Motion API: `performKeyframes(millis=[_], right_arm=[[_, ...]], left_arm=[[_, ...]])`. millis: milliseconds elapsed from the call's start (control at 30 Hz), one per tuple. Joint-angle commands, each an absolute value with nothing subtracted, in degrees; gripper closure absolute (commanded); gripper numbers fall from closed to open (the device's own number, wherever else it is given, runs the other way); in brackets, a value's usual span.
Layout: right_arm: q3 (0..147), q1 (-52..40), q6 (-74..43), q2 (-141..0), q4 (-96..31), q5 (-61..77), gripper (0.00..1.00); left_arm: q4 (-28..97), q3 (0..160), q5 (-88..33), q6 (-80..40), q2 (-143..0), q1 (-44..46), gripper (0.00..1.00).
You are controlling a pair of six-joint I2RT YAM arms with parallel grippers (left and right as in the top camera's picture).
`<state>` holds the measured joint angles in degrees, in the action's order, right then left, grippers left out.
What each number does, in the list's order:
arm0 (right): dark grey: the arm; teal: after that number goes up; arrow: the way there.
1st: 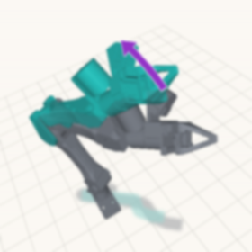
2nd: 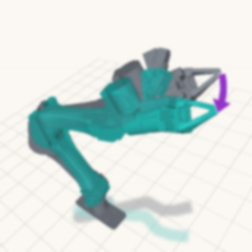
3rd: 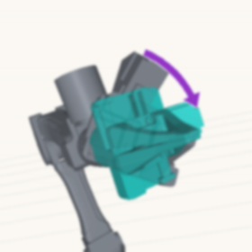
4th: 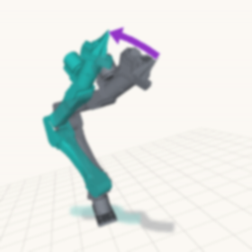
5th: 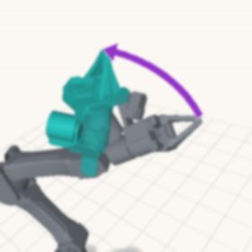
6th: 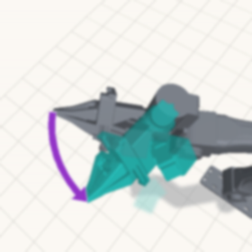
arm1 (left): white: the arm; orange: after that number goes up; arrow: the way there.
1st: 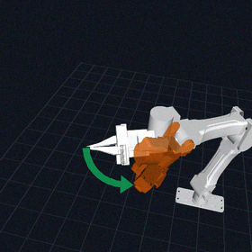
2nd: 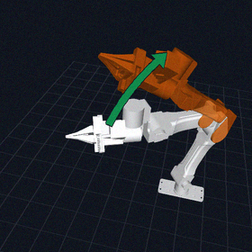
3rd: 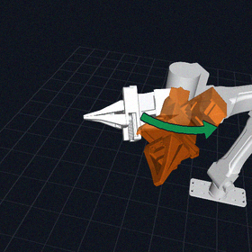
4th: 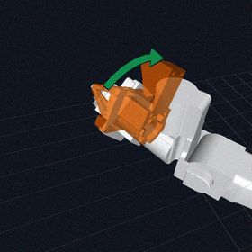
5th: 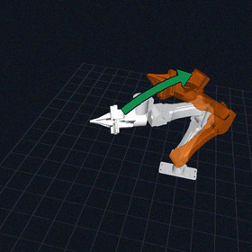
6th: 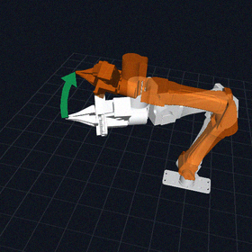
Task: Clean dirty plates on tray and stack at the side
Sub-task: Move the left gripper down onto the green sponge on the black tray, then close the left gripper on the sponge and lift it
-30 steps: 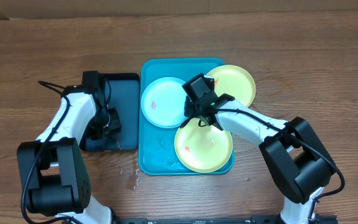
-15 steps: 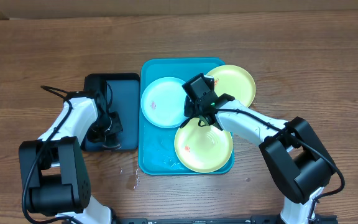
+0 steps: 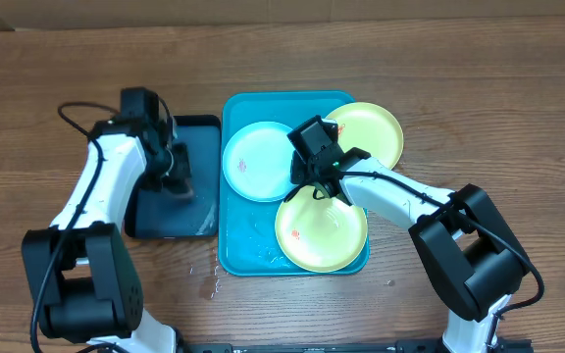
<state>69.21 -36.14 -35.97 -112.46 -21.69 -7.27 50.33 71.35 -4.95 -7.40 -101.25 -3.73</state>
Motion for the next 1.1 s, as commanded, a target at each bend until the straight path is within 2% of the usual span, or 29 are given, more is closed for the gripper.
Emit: performKeyframes(millis=[0,167,500,933,967,1067], right_arm=[[70.1,-36.2,-35.9,-113.3,-21.3,-7.2,0.69],[70.1,-36.2,-35.8,-113.3,-21.3,-7.2,0.78],[70.1,-36.2,-35.8,-113.3,-21.1,-7.2,0.76],[70.1,-36.2,-35.8,-113.3,-21.1,-7.2,0.73],[70.1,-36.2,-35.8,-113.3,-21.1,-7.2,0.73],[70.1,-36.3,-35.8,-113.3,-21.1,-7.2,0.73]], left_arm=[[51.6,76.9,-7.5,-1.6,-98.2,-3.4,0.96],[52.7,80.4,-7.5,-1.2,-98.1,-3.4,0.96],[54.4,75.8,-7.5,0.7,-98.1,-3.3,0.96],[36.4,60.6,-7.5,1.8,-98.3,-3.3,0.96],[35.7,60.1,-7.4,1.8,-98.4,-3.3,0.92],[34.7,59.5,-7.4,1.8,-99.2,-3.3,0.71]])
